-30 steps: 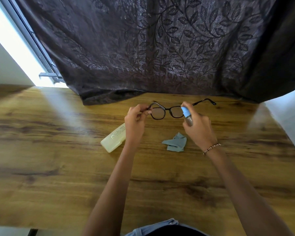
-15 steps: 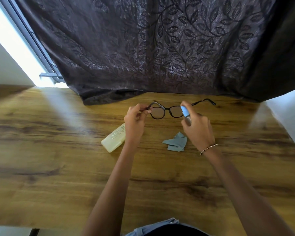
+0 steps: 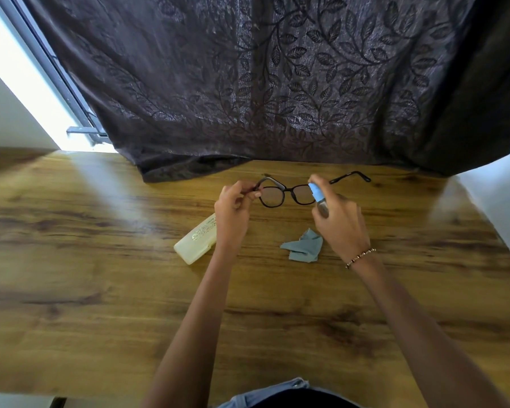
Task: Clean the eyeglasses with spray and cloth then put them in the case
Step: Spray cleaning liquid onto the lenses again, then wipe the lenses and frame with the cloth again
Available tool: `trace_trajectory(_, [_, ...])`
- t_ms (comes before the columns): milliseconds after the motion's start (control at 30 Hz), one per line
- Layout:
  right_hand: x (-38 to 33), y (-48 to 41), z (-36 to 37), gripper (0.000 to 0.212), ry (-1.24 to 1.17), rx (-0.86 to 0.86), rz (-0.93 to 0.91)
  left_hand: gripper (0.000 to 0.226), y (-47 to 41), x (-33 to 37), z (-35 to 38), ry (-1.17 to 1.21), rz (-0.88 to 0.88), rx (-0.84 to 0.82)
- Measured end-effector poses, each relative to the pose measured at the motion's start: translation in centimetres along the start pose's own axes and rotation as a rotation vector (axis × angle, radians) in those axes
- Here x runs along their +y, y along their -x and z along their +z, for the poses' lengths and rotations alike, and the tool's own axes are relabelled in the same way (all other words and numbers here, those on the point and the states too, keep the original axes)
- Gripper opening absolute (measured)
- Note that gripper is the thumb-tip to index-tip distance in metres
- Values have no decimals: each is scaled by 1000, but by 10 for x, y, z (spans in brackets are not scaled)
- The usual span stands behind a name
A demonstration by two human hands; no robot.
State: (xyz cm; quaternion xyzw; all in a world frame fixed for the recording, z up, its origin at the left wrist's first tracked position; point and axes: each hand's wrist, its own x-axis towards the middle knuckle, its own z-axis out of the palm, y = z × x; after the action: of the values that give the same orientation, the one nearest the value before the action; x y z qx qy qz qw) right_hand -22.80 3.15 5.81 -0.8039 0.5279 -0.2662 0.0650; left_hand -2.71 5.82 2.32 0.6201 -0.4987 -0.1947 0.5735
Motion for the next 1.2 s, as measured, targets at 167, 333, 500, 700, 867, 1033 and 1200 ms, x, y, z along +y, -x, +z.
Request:
trace_trajectory(167, [0, 4, 2, 54, -31, 111, 18, 11, 0, -1, 0, -20, 10, 6])
trace_trajectory(333, [7, 7, 1, 49, -86, 76, -12, 14, 0, 3, 0, -6, 5, 16])
trace_trajectory(500, [39, 18, 12, 47, -311, 28, 222, 15, 0, 4, -1, 11, -24, 35])
trace_trajectory(700, [72, 24, 26, 27, -429, 39, 499, 16, 1, 3, 1, 14, -29, 33])
trace_trajectory(867, [76, 28, 32, 30, -454, 31, 566, 15, 2, 1, 2, 6, -24, 31])
trace_trajectory(1033, [78, 32, 31, 36, -435, 37, 558, 14, 4, 1, 2, 13, -16, 34])
trace_trajectory(1200, [72, 39, 24, 58, -436, 201, 545, 13, 5, 3, 1, 22, -22, 39])
